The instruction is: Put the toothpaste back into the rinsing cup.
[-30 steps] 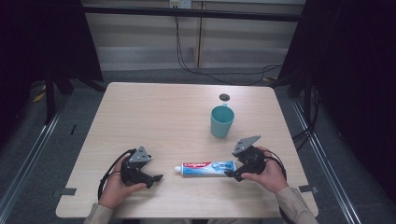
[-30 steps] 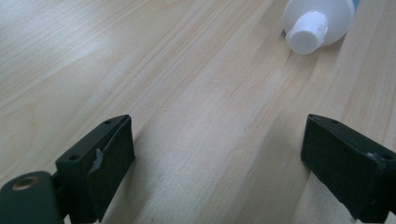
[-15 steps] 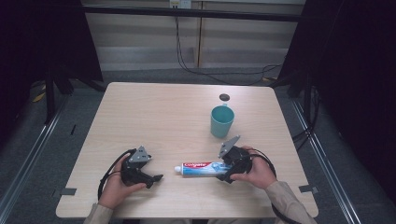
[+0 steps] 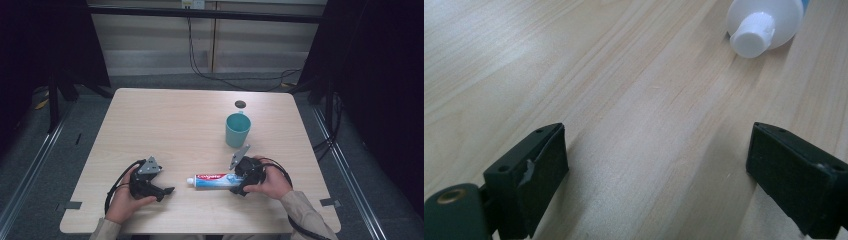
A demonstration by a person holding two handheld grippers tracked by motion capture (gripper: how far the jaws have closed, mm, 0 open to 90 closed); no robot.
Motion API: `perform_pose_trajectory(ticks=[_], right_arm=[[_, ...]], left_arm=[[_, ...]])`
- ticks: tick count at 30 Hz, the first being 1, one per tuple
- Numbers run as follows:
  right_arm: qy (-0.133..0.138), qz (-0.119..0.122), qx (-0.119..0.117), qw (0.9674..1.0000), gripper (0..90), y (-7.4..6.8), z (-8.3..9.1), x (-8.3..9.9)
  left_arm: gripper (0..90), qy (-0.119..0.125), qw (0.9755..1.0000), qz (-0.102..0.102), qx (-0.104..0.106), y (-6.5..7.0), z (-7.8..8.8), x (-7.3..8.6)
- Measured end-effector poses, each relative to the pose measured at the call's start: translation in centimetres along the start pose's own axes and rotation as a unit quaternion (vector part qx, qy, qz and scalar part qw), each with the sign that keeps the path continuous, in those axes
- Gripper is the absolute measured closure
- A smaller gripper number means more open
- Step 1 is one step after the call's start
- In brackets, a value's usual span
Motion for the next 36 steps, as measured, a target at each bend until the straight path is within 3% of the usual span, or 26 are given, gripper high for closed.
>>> perform_pose_trajectory(ticks=[13, 16, 17, 22, 24, 25, 27, 29, 32, 34, 36], right_arm=[[-0.043, 0.022, -0.005, 0.9988, 35.0, 0.3, -0.2, -0.4], [-0.07, 0.021, -0.004, 0.9973, 38.0, 0.2, -0.1, -0.5], [-0.086, 0.032, -0.001, 0.9958, 40.3, 0.2, -0.1, -0.6], [-0.116, 0.054, 0.004, 0.9918, 48.6, 0.2, 0.0, -0.9], [-0.125, 0.059, 0.004, 0.9903, 55.8, 0.0, 0.0, -1.0], [-0.125, 0.059, 0.004, 0.9903, 55.8, 0.0, 0.0, -1.0], [-0.123, 0.06, 0.002, 0.9906, 68.5, -0.2, 0.4, -1.1], [-0.107, 0.065, 0.005, 0.9921, 73.8, -0.2, 0.8, -1.3], [-0.11, 0.061, 0.007, 0.992, 74.6, -0.6, 1.0, -1.1], [-0.11, 0.071, 0.009, 0.9914, 74.8, -0.6, 1.1, -1.1], [-0.114, 0.068, 0.012, 0.991, 74.8, -0.5, 1.4, -1.0]], left_arm=[[9.2, 0.001, 1.0, 0.0, 0.0, 0.0, 0.0, 0.0], [9.2, 0.001, 1.0, 0.0, 0.001, 0.0, 0.0, 0.0], [9.3, 0.001, 1.0, 0.0, 0.0, 0.0, 0.0, 0.0], [9.2, 0.0, 1.0, 0.0, 0.001, 0.0, 0.0, 0.0], [9.2, 0.001, 1.0, 0.0, 0.001, 0.0, 0.0, 0.0], [9.2, 0.001, 1.0, 0.0, 0.001, 0.0, 0.0, 0.0], [9.3, 0.001, 1.0, 0.0, 0.001, 0.0, 0.0, 0.0], [9.3, -0.001, 1.0, 0.001, -0.001, 0.0, 0.0, 0.0], [10.0, -0.011, 0.9999, 0.0, 0.001, 0.1, 0.1, -0.1], [13.2, -0.013, 0.9999, -0.001, 0.002, 0.2, 0.1, -0.2], [16.2, -0.022, 0.9997, -0.011, 0.001, 0.4, 0.2, -0.4]])
Point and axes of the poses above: each handheld gripper's, and its own axes: z roughly backward along the jaws, x roughly out of its underside, y roughly to its right, the point moved 8 cm from there along -z, roughly forward along the jaws, and after that the axes turned 14 degrees about -z, right-handed, at the moved point
